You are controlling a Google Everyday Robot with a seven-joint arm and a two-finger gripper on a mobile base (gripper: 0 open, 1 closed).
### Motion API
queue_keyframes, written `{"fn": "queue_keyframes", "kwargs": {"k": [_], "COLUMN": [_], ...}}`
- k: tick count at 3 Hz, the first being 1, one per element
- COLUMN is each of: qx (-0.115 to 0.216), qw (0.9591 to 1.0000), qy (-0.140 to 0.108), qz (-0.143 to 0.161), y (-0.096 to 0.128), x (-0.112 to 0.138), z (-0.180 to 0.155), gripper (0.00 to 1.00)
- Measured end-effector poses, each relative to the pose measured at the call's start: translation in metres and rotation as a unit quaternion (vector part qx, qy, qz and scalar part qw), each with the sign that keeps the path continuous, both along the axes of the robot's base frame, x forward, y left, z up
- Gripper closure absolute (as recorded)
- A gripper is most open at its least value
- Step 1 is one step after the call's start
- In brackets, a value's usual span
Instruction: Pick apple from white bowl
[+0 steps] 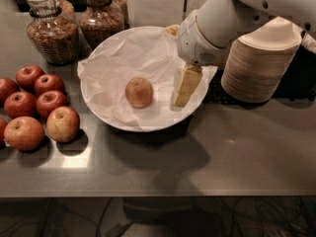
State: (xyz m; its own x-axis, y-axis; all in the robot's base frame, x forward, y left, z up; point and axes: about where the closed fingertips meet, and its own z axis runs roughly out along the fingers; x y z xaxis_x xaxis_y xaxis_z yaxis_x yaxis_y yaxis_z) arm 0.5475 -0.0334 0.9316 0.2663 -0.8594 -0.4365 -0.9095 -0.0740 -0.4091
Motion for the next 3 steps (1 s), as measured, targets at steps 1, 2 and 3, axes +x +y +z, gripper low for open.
{"fn": "queue_keyframes", "kwargs": {"k": [1,2,3], "qx": [0.014,0.014,0.017], "qw": [0.9979,0.9979,0.998], "qy": [-0.019,-0.019,-0.009], "qz": [0.06,0.06,0.06], "y": [0.013,0.013,0.021], "x": [-0.003,-0.003,0.013], "z": [-0.011,-0.011,-0.028], "gripper": [0.0,0.0,0.06]}}
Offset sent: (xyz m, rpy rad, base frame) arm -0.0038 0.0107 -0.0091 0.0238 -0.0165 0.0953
